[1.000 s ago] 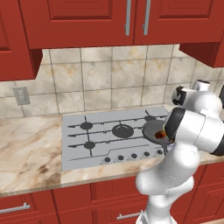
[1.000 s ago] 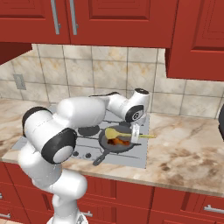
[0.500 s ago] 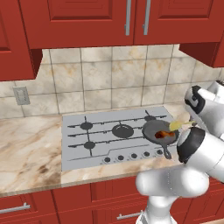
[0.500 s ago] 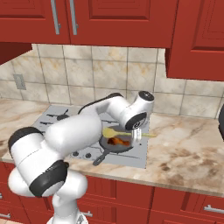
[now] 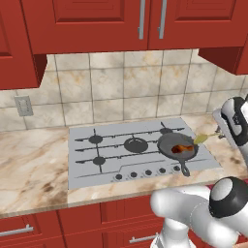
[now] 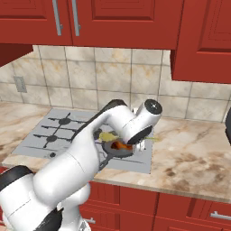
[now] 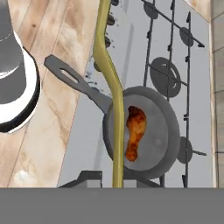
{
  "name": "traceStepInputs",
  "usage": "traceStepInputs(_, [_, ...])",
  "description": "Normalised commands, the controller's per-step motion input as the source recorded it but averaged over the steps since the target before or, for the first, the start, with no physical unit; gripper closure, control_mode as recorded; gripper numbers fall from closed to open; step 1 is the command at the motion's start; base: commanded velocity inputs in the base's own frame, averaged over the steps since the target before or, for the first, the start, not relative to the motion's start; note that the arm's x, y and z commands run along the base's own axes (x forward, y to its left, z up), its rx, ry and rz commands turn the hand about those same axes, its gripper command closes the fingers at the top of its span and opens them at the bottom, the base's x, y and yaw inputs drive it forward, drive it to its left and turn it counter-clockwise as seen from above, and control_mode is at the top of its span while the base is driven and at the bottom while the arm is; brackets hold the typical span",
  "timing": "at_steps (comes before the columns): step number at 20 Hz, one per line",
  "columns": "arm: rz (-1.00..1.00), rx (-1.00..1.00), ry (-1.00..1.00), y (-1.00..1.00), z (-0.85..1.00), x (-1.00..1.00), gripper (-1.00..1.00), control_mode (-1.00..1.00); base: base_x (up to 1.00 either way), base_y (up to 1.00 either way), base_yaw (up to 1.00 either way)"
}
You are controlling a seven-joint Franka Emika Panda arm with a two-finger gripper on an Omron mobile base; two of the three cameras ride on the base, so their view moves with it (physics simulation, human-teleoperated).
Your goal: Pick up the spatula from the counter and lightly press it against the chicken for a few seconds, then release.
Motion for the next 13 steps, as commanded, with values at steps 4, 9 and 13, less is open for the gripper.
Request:
traceStepInputs(4, [0.03,0.02,-0.19,0.32,0.35,-0.47,1.0,-1.0,0.0,0.0,0.0])
traceStepInputs(9, [0.03,0.01,-0.19,0.38,0.38,-0.46,1.0,-1.0,0.0,0.0,0.0])
traceStepInputs(13, [0.01,0.04,-0.12,0.33,0.32,-0.41,1.0,-1.0,0.0,0.0,0.0])
